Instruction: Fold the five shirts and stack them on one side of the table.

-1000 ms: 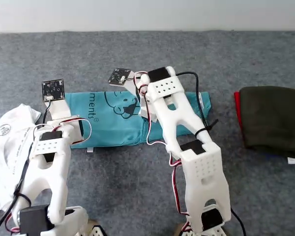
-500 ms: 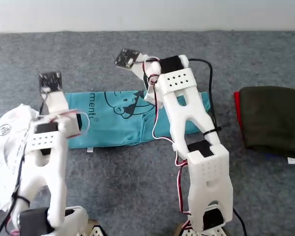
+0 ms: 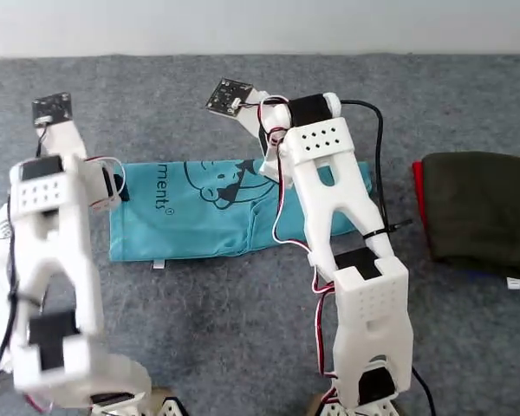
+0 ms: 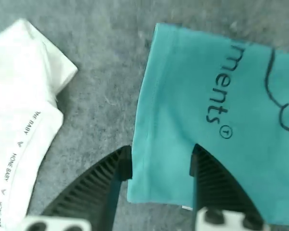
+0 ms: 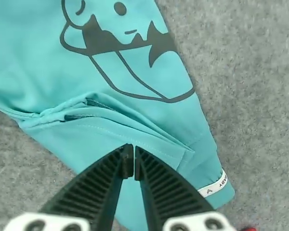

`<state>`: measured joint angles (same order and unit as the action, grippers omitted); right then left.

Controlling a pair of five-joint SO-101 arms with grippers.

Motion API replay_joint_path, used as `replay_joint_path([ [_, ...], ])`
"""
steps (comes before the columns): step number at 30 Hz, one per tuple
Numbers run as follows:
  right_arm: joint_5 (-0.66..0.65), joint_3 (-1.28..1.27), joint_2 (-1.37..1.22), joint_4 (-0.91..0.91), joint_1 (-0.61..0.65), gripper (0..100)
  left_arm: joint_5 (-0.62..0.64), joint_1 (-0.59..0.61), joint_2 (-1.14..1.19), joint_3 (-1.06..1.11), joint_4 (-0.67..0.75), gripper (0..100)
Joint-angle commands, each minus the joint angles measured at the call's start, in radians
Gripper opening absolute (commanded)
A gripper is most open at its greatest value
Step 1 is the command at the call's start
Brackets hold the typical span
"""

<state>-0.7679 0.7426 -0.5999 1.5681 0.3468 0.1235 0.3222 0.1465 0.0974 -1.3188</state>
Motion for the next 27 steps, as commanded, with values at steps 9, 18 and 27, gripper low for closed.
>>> replay_joint_path([
  [9, 0.005, 0.041, 0.067, 0.002, -0.008, 0.9, 0.009, -0.026, 0.519, -0.55, -0.239, 21],
  [18, 0.005, 0.041, 0.067, 0.002, -0.007, 0.9, 0.034, -0.009, 0.586, -0.549, -0.23, 20],
  [27, 0.006, 0.041, 0.067, -0.001, -0.007, 0.9, 0.038, 0.017, 0.664, -0.578, -0.23, 11],
])
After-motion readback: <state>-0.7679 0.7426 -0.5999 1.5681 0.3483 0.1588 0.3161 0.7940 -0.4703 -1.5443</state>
